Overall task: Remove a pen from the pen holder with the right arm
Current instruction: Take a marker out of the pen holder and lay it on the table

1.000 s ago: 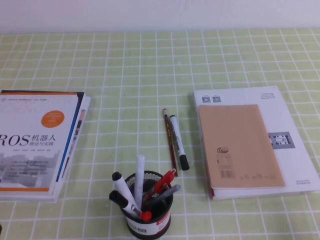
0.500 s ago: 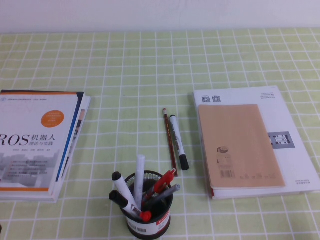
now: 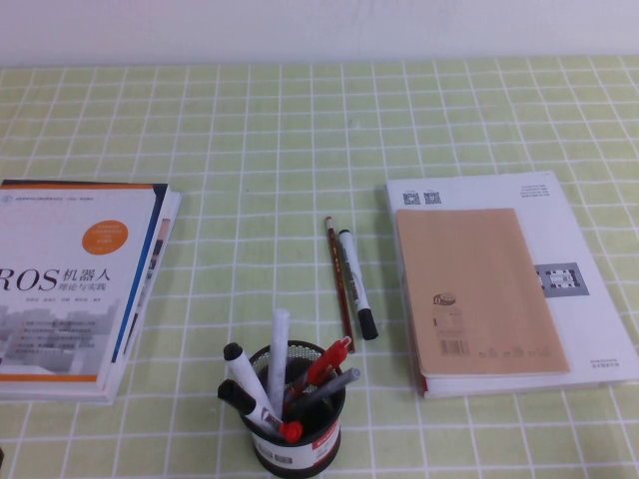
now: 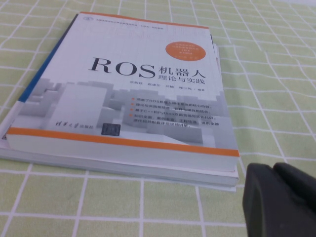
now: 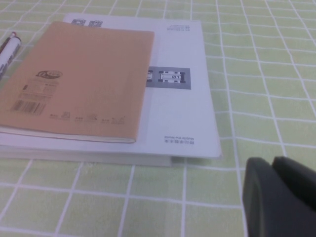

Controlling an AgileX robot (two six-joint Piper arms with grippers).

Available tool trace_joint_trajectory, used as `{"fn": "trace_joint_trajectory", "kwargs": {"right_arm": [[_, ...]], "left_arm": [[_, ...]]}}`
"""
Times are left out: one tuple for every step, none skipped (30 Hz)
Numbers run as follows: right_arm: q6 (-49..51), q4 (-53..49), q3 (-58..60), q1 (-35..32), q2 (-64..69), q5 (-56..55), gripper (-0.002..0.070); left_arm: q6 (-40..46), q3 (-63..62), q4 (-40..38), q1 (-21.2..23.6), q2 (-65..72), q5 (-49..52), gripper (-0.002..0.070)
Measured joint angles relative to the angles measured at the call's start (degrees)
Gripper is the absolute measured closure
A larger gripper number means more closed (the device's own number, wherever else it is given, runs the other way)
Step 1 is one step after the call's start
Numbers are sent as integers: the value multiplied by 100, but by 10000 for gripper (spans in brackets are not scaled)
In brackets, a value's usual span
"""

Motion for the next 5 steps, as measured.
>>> {"fn": "trace_joint_trajectory", "kwargs": {"right_arm": [[0, 0, 0, 0, 0, 10, 689], [0, 0, 0, 0, 0, 9, 689], [0, 0, 0, 0, 0, 9, 689], [0, 0, 0, 0, 0, 9, 689], [0, 0, 0, 0, 0, 9, 689]], "left_arm": [[0, 0, 0, 0, 0, 0, 683], [0, 0, 0, 0, 0, 0, 683], [0, 0, 0, 0, 0, 0, 683], [0, 0, 0, 0, 0, 0, 683], [0, 0, 0, 0, 0, 0, 683]]}}
